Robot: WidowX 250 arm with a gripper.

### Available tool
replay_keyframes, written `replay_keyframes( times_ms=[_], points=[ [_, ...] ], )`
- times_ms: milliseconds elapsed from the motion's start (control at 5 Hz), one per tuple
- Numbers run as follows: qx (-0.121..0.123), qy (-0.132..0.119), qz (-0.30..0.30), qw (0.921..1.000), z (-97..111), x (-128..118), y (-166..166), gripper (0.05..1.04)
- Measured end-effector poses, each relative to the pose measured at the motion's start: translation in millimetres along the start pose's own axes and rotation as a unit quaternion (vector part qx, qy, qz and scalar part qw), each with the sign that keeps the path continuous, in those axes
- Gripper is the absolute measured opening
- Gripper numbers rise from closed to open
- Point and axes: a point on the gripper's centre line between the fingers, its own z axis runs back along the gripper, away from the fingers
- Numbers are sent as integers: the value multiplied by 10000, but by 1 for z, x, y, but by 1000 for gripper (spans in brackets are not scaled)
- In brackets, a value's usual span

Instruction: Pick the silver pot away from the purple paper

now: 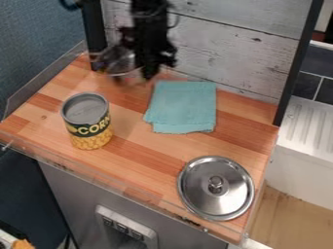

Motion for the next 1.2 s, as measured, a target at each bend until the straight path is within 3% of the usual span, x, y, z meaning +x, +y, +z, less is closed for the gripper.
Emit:
replay_keyframes(
  times_ms=[200, 400, 600, 1000, 1200],
  points=[
    [223, 127, 414, 9988, -4, -11, 22, 78],
    [263, 439, 589, 9970, -23, -25, 28, 78],
    [182, 602, 698, 9956, -38, -29, 35, 78],
    [15, 582, 516, 9970, -43, -24, 30, 112],
    [-47, 584, 328, 9977, -43, -23, 22, 288]
  ],
)
